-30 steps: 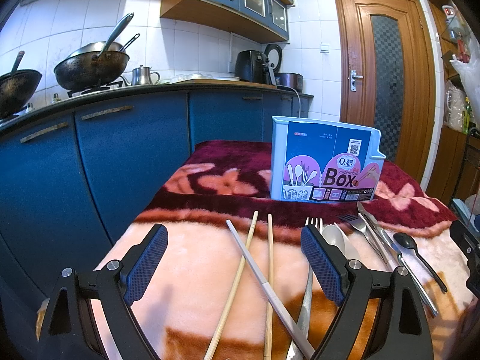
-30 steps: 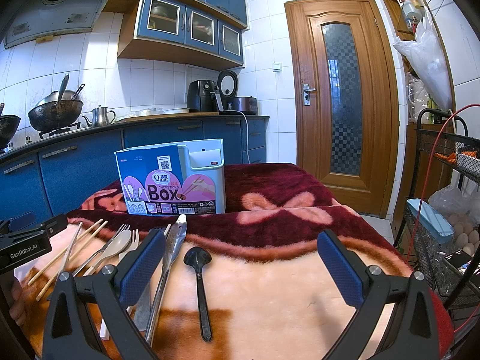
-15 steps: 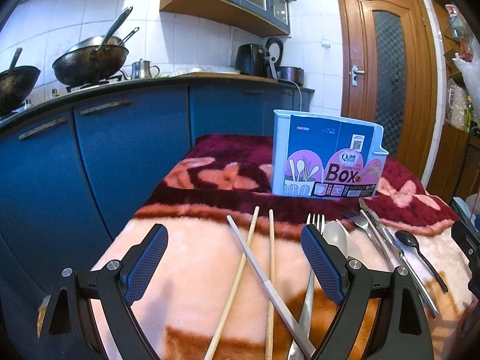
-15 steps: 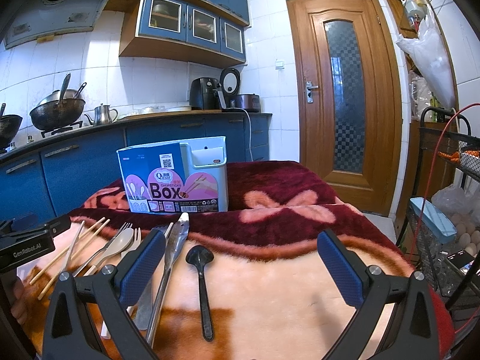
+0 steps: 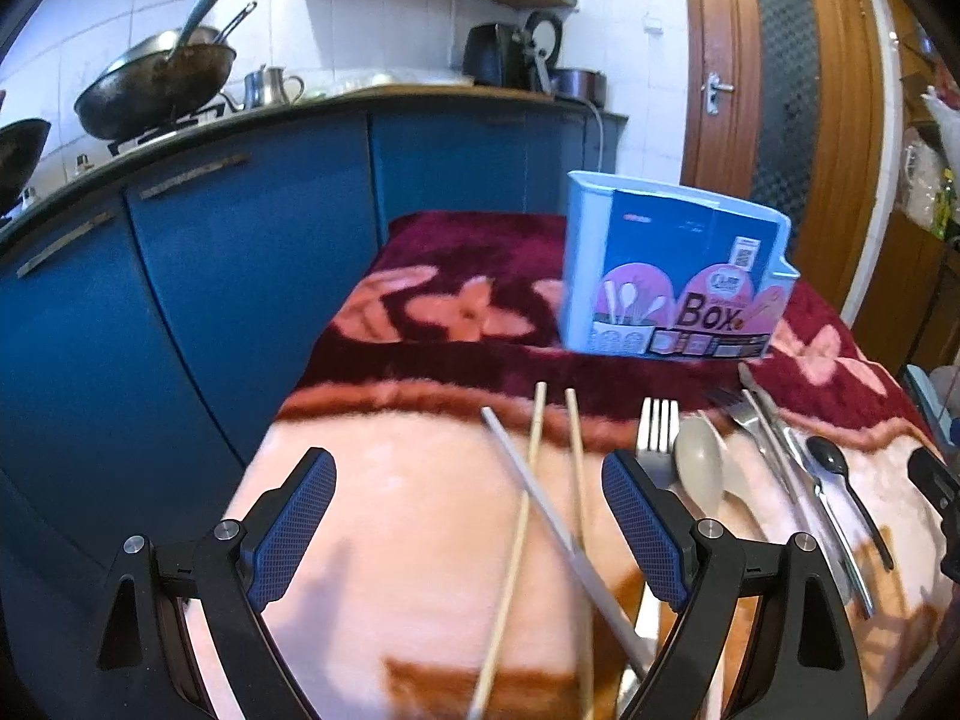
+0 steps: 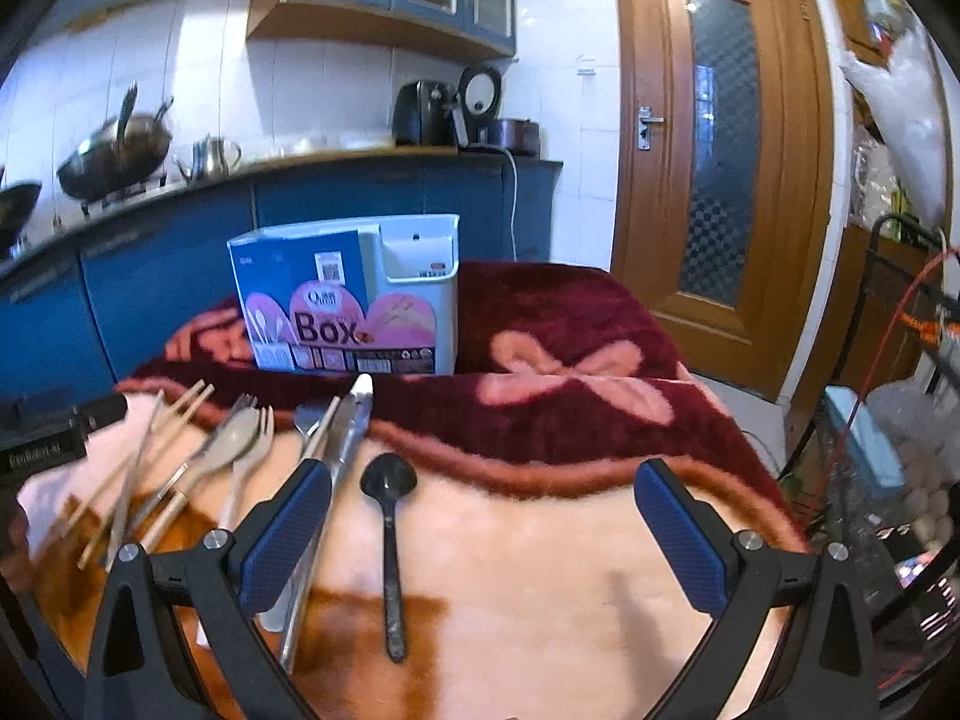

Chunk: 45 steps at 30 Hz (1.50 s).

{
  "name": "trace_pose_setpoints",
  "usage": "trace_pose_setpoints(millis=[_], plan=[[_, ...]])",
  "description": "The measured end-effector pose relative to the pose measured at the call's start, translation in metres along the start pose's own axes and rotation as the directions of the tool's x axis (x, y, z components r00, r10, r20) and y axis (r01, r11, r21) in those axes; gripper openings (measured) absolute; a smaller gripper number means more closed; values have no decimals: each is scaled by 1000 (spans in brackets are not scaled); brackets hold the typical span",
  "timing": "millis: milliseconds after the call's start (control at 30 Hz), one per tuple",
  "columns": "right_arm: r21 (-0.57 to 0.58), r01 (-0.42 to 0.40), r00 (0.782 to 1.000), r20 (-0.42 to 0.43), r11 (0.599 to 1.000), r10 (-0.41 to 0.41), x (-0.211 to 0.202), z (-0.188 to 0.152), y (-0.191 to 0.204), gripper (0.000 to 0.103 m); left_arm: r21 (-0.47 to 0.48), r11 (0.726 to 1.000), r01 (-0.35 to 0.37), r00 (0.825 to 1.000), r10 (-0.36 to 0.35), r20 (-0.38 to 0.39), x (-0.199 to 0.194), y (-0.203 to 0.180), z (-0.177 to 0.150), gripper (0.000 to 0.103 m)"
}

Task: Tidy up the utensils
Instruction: 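Close the left tool on a wooden chopstick while the right tool reaches for the black spoon, then lift the chopstick toward the box with the left tool while the right tool grasps the black spoon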

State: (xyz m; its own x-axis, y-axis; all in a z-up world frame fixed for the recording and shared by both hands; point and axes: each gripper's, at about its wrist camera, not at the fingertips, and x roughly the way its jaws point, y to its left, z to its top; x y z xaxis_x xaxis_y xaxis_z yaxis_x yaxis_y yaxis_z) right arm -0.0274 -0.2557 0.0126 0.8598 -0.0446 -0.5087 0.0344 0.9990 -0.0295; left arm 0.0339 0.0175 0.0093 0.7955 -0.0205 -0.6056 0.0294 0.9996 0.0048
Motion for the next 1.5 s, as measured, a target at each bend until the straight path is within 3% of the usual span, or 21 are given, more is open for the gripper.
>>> trace_pose_setpoints(millis=[200, 300, 467, 767, 833, 933, 1133, 1300, 1500], plan=[[-34, -35, 996, -87, 999, 32, 9, 11, 2, 100, 9, 999, 45, 994, -44, -100, 15, 4, 15, 91], [-43, -54, 988, -149, 998, 47, 17, 14, 4, 89, 22, 999, 42, 986, -38, -164, 28, 2, 19, 88], [-18, -120, 961, -254, 993, 111, 31, 16, 3, 66, -23, 995, 100, 955, -102, -279, 53, 4, 24, 68], [-12, -176, 918, -362, 984, 160, 49, 14, 5, 51, -95, 976, 195, 914, -216, -343, 71, 5, 31, 31], [0, -183, 906, -388, 983, 169, 55, 13, 4, 49, -114, 969, 220, 904, -246, -349, 74, 4, 33, 18], [12, -199, 890, -417, 980, 185, 60, 11, 4, 43, -143, 961, 237, 895, -273, -352, 75, 7, 34, 13], [-2, -216, 873, -448, 976, 192, 67, 15, 6, 38, -179, 953, 242, 879, -294, -376, 81, 10, 33, 13], [-5, -239, 849, -487, 971, 206, 76, 20, 10, 30, -198, 941, 276, 880, -330, -341, 73, 12, 36, 10], [-42, -249, 836, -514, 968, 193, 79, 21, 17, 26, -194, 931, 309, 885, -356, -298, 59, 12, 39, 9]])
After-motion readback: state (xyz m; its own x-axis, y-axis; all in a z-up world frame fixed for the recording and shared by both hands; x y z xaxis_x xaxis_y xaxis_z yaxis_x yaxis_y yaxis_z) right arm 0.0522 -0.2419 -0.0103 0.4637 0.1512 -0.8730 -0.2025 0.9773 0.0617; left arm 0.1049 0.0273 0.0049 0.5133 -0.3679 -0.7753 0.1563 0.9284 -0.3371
